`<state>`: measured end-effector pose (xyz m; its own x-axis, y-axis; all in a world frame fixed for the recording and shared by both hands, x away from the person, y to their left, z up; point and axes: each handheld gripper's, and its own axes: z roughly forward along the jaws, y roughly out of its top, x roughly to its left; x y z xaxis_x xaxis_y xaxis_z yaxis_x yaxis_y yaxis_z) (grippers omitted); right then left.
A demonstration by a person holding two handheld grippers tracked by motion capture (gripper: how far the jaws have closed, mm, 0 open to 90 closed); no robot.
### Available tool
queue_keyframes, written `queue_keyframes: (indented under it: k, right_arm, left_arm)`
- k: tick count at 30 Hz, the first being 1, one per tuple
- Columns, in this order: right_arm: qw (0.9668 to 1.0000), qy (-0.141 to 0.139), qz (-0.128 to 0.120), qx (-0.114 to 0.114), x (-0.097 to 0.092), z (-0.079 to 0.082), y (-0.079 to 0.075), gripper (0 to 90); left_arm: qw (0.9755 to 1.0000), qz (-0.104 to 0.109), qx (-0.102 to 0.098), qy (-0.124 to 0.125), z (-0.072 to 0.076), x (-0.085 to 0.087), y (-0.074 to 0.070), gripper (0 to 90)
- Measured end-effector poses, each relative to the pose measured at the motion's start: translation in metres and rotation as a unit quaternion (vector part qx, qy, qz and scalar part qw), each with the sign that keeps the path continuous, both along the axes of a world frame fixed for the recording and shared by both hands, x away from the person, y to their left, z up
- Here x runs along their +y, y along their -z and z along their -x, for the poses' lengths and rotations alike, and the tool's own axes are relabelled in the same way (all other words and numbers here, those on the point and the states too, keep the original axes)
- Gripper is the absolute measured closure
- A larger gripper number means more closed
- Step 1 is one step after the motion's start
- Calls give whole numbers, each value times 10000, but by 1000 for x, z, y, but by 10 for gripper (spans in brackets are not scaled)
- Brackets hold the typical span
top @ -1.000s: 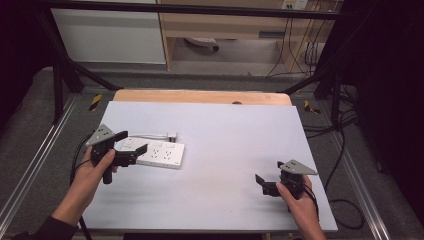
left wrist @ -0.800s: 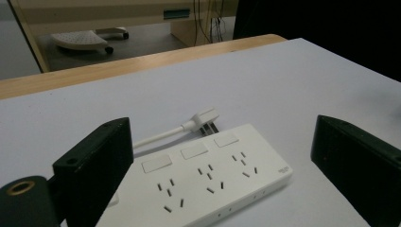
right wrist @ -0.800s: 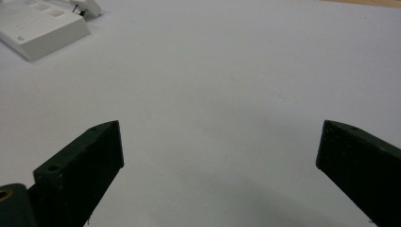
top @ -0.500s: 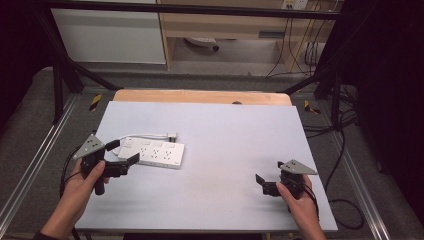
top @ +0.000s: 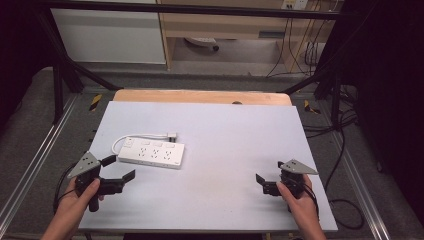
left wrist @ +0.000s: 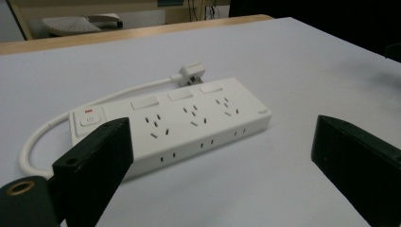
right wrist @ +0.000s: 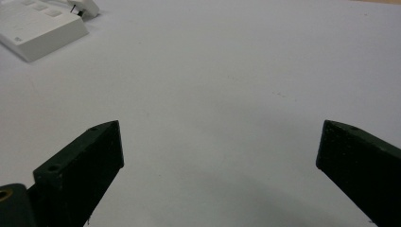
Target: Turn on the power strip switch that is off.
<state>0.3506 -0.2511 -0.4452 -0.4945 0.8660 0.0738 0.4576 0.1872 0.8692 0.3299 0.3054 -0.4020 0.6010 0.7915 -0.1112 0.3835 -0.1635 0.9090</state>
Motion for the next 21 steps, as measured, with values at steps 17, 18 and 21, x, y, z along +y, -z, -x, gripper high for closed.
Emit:
queue_keyframes:
  k: [17, 18, 21]
  right_arm:
    - [9999, 42, 97, 44, -1, -1, 2, 20]
    - [9999, 40, 125, 64, -1, -2, 3, 20]
    - [9996, 82, 201, 151, 0, -3, 6, 21]
  left_arm:
    - [9987, -271, 410, -144, 13, 13, 33, 90]
    - [9987, -305, 378, -162, 13, 14, 32, 99]
    - [9986, -339, 276, -289, 14, 16, 30, 91]
